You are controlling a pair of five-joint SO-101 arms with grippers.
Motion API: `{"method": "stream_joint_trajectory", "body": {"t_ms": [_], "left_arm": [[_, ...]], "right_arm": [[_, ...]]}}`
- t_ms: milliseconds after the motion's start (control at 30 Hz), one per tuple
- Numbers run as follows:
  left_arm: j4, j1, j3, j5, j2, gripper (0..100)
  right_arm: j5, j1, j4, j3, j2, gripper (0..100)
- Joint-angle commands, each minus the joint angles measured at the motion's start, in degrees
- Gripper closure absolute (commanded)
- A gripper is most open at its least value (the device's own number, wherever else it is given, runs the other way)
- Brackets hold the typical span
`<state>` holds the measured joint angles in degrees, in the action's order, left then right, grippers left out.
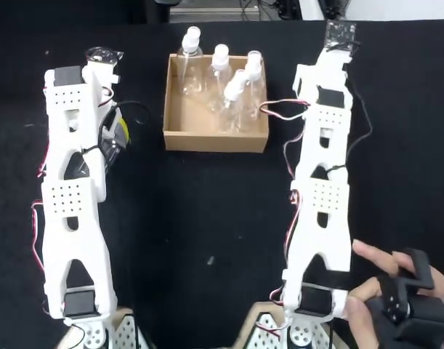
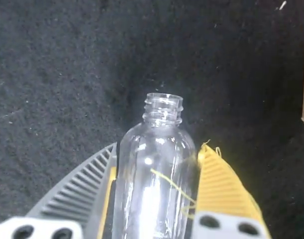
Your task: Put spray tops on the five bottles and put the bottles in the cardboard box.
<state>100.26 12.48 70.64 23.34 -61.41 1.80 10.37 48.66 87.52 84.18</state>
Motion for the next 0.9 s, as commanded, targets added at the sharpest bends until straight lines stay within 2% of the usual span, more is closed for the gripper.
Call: {"method": "stream_joint_trajectory", "body": {"t_ms": [0,267,367,500,567,767,867], "left_arm": [[0.44,0.92,-0.31,0.09,0.26,80],[0.44,0.92,-0.31,0.09,0.44,80],[0.44,0.92,-0.31,0.09,0.44,80],[0.44,0.92,-0.31,0.09,0.44,80],[0.44,0.92,-0.31,0.09,0.35,80],[0.44,0.92,-0.31,0.0,0.35,80],[0.44,0.84,-0.31,0.0,0.35,80]], "right_arm": [[0.35,0.97,-2.29,1.01,-2.24,65.3],[0.0,2.9,-5.36,-6.11,-2.59,67.5],[-0.09,2.9,-5.63,-6.29,-2.51,77.9],[-2.46,3.96,-5.19,-6.2,-2.77,97.9],[-2.9,4.84,-4.31,-5.14,-2.95,97.5],[-3.34,6.42,9.41,4.26,-3.03,98.8],[-6.42,6.42,18.02,8.75,-3.38,98.8]]}}
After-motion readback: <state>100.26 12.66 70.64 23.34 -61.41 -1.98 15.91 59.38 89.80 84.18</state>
